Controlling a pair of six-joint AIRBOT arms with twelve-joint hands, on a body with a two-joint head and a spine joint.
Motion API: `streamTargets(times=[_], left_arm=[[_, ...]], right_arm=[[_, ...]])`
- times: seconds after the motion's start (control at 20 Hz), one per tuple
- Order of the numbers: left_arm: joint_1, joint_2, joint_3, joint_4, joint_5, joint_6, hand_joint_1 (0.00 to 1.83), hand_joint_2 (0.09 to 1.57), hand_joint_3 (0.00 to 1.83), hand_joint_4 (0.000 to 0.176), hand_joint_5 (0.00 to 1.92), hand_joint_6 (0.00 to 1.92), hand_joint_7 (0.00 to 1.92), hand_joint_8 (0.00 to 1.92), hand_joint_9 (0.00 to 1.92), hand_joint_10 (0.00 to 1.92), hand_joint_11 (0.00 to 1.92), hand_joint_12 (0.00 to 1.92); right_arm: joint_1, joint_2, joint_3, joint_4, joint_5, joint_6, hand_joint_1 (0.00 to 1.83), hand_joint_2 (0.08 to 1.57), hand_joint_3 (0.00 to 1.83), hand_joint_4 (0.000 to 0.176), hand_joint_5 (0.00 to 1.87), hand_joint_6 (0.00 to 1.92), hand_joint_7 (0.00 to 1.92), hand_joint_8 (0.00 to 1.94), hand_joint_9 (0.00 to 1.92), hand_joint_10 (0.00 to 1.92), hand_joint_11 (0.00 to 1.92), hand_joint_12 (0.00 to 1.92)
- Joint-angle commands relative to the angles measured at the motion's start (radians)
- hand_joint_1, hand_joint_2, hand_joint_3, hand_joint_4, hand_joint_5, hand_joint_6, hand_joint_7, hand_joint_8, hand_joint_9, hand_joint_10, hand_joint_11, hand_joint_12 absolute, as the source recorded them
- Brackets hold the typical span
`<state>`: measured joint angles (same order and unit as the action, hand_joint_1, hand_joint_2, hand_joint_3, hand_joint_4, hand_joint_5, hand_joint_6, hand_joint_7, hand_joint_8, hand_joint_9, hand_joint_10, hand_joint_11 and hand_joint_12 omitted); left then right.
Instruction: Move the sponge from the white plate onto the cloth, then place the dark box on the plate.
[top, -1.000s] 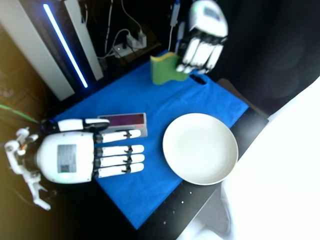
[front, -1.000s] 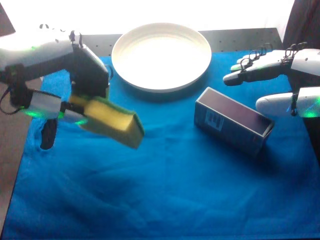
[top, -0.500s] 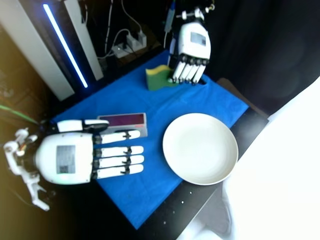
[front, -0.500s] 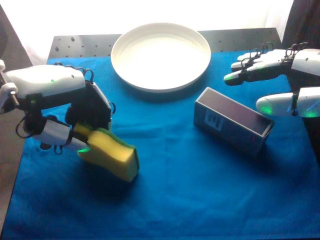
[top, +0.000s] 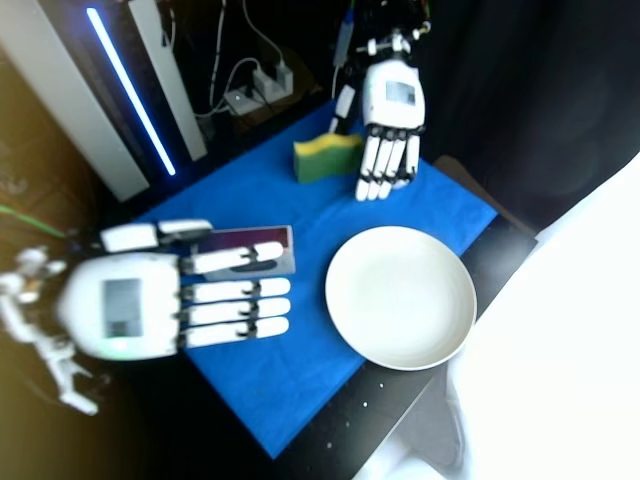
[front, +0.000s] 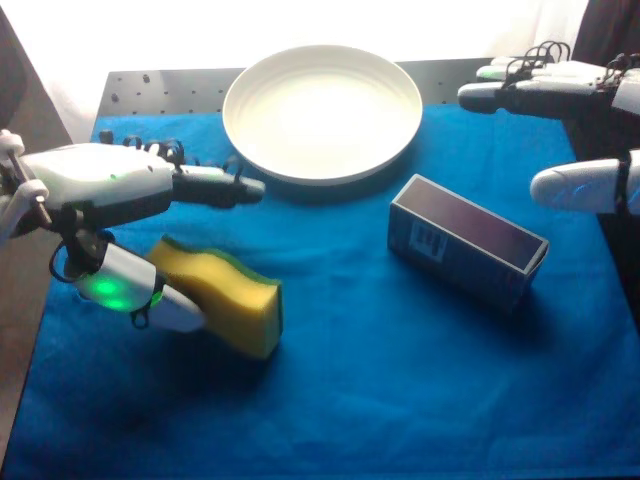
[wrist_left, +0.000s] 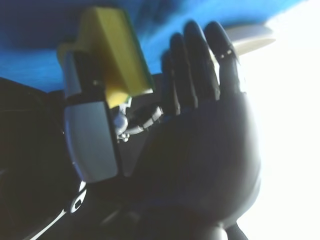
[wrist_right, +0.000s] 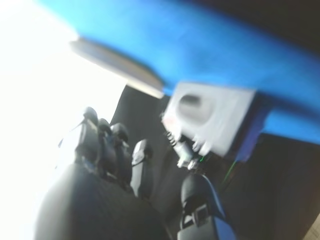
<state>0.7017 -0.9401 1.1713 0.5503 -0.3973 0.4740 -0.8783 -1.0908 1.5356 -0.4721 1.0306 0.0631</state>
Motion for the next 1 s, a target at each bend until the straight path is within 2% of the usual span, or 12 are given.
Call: streamTargets(times=[0.0,0.05,0.1,0.15,0.2,0.35,0.4,0.45,0.55,0.6,0.75,0.95], left_arm=[[-0.011,0.009,-0.006,-0.034,-0.102,0.010,0.82,0.94,0.00,0.090,0.09,0.00,0.12,0.01,0.12,0.00,0.00,0.45],[-0.011,0.016,-0.012,-0.053,-0.111,0.027,0.84,0.93,0.00,0.121,0.07,0.00,0.09,0.01,0.08,0.01,0.00,0.29],[-0.011,0.023,-0.018,-0.070,-0.119,0.043,0.80,0.93,0.00,0.135,0.02,0.00,0.07,0.00,0.05,0.00,0.00,0.16],[-0.011,0.031,-0.024,-0.086,-0.129,0.060,0.79,0.92,0.00,0.141,0.00,0.00,0.06,0.00,0.06,0.00,0.00,0.25],[-0.011,0.041,-0.032,-0.104,-0.144,0.077,0.76,0.92,0.00,0.144,0.00,0.00,0.06,0.00,0.11,0.01,0.00,0.52],[-0.011,0.075,-0.053,-0.125,-0.184,0.085,0.73,0.88,0.00,0.130,0.00,0.00,0.08,0.00,0.12,0.00,0.00,0.48],[-0.011,0.087,-0.062,-0.127,-0.194,0.085,0.74,0.86,0.00,0.163,0.00,0.00,0.08,0.00,0.11,0.00,0.00,0.44],[-0.011,0.104,-0.076,-0.129,-0.207,0.085,0.74,0.85,0.00,0.168,0.00,0.00,0.08,0.00,0.10,0.00,0.00,0.40],[-0.011,0.136,-0.100,-0.151,-0.239,0.099,0.70,0.85,0.00,0.107,0.00,0.00,0.03,0.00,0.07,0.00,0.00,0.30],[-0.011,0.152,-0.113,-0.181,-0.258,0.129,0.75,0.86,0.00,0.104,0.00,0.00,0.03,0.00,0.05,0.00,0.00,0.21],[-0.001,0.172,-0.126,-0.249,-0.298,0.180,0.72,0.84,0.01,0.129,0.00,0.00,0.05,0.00,0.10,0.00,0.00,0.55],[0.018,0.180,-0.134,-0.289,-0.321,0.195,0.68,0.88,0.00,0.111,0.00,0.00,0.08,0.00,0.14,0.00,0.00,0.64]], right_arm=[[0.007,0.004,-0.008,0.048,0.120,0.005,0.24,1.13,0.00,0.176,0.15,0.00,0.04,0.00,0.00,0.00,0.01,0.01],[0.009,0.007,-0.012,0.048,0.129,0.005,0.16,1.18,0.01,0.123,0.12,0.00,0.06,0.01,0.04,0.01,0.12,0.05],[0.012,0.010,-0.016,0.048,0.136,0.005,0.32,1.13,0.00,0.165,0.14,0.01,0.04,0.00,0.01,0.00,0.06,0.03],[0.013,0.012,-0.021,0.048,0.145,0.005,0.40,1.10,0.00,0.174,0.15,0.01,0.03,0.00,0.00,0.00,0.02,0.01],[0.014,0.016,-0.031,0.048,0.157,0.005,0.49,1.08,0.00,0.176,0.14,0.00,0.03,0.00,0.00,0.00,0.00,0.00],[0.014,0.021,-0.058,0.048,0.177,0.004,0.54,0.99,0.00,0.165,0.18,0.01,0.07,0.01,0.00,0.00,0.00,0.00],[0.014,0.021,-0.064,0.048,0.182,0.004,0.57,0.95,0.00,0.169,0.18,0.00,0.06,0.00,0.00,0.00,0.00,0.00],[0.014,0.022,-0.075,0.048,0.188,0.004,0.53,0.93,0.00,0.175,0.17,0.00,0.05,0.00,0.00,0.00,0.00,0.00],[0.014,0.024,-0.099,0.048,0.197,-0.001,0.51,0.89,0.00,0.176,0.14,0.00,0.06,0.00,0.00,0.00,0.00,0.00],[0.014,0.023,-0.110,0.050,0.201,-0.003,0.48,0.87,0.00,0.176,0.14,0.00,0.06,0.00,0.00,0.00,0.00,0.00],[0.013,0.016,-0.126,0.061,0.204,-0.007,0.57,0.85,0.00,0.176,0.07,0.00,0.00,0.00,0.00,0.00,0.00,0.00],[0.011,-0.001,-0.128,0.068,0.202,-0.014,0.57,0.82,0.00,0.176,0.05,0.00,0.00,0.00,0.00,0.00,0.00,0.00]])
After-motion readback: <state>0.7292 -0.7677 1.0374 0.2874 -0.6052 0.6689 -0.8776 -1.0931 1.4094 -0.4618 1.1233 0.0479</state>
